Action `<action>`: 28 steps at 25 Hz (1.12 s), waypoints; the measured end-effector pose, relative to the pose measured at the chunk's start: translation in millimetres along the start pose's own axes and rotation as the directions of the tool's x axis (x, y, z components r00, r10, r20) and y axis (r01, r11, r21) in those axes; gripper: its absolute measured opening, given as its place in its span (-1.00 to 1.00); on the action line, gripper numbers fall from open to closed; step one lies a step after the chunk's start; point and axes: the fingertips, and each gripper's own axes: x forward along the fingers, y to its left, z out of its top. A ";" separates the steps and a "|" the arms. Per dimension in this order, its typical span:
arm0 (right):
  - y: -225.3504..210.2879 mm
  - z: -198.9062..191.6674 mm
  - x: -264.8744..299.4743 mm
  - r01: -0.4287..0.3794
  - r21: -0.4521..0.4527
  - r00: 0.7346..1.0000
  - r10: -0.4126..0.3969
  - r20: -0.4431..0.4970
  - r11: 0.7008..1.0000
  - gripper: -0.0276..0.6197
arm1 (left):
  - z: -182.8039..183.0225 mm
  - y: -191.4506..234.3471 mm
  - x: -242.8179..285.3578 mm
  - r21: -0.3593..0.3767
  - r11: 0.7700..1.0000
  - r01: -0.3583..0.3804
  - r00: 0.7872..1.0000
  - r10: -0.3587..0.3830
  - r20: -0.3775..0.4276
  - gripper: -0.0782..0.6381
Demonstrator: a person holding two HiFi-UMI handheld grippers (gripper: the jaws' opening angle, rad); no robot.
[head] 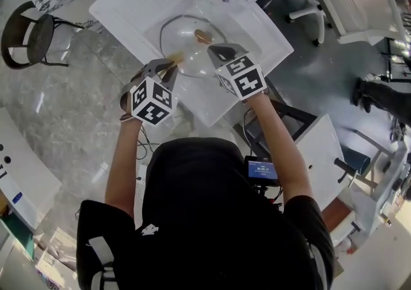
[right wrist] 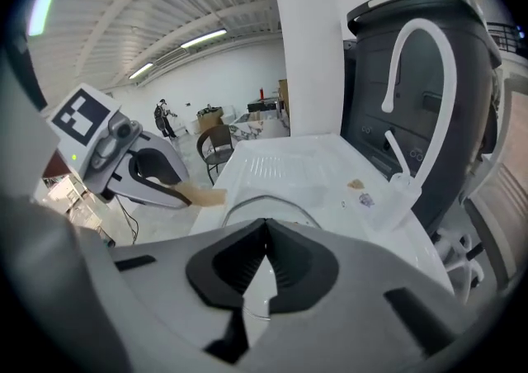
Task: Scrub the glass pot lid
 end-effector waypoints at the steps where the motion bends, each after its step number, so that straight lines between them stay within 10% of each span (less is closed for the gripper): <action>1: 2.5 4.6 -4.8 0.006 0.006 1.000 -0.006 0.018 1.000 -0.92 | 2.4 0.6 -4.8 -0.007 1.000 -0.008 1.000 0.008 0.014 -0.73; 11: 37.7 46.6 -52.6 0.043 0.039 0.977 -0.051 0.208 0.998 -0.92 | 45.6 23.4 -69.2 -0.158 0.979 -0.125 0.960 0.160 0.230 -0.73; 28: 102.1 111.6 -140.3 0.182 0.022 0.869 -0.171 0.464 0.983 -0.92 | 87.9 22.7 -184.7 -0.227 0.963 -0.146 0.803 0.250 0.541 -0.73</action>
